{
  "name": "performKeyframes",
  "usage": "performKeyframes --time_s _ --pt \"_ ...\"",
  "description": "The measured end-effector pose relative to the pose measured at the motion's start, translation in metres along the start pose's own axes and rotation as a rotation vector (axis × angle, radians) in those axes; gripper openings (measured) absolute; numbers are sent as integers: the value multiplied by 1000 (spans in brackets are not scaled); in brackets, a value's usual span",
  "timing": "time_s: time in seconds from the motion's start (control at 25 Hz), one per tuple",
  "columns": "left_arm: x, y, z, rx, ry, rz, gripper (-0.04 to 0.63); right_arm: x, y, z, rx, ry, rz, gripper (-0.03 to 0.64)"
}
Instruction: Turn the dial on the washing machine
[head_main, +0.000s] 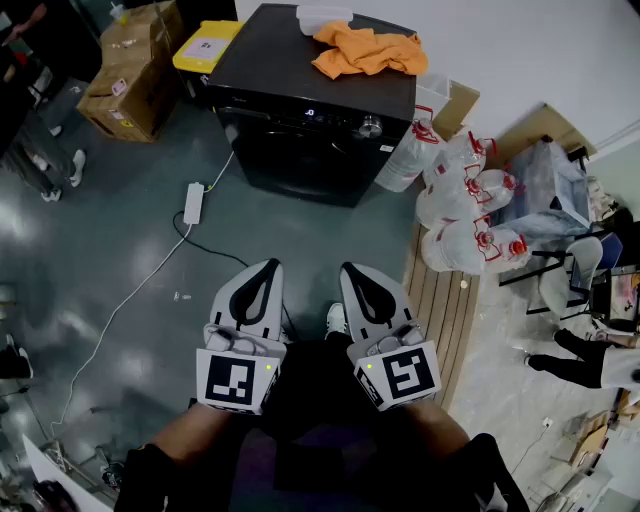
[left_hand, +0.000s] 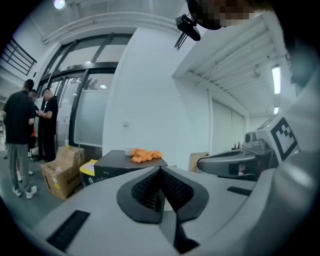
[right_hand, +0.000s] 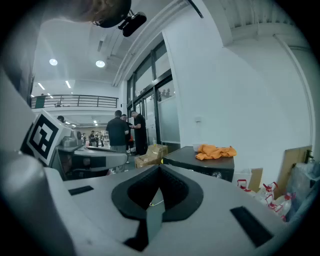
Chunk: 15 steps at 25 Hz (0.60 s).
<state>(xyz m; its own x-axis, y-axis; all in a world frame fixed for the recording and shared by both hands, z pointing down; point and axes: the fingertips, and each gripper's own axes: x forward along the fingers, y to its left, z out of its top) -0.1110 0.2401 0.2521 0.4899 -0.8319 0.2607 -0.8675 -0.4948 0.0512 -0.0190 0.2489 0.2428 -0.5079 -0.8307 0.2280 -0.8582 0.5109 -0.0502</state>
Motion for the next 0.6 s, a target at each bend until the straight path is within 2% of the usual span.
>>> performKeyframes --time_s 0.4,0.6 --pt "-9 3 0 -4 -9 -6 14 -2 9 3 -9 -4 -13 14" --pt "-15 11 0 -15 -18 -4 14 4 20 4 15 2 11 15"
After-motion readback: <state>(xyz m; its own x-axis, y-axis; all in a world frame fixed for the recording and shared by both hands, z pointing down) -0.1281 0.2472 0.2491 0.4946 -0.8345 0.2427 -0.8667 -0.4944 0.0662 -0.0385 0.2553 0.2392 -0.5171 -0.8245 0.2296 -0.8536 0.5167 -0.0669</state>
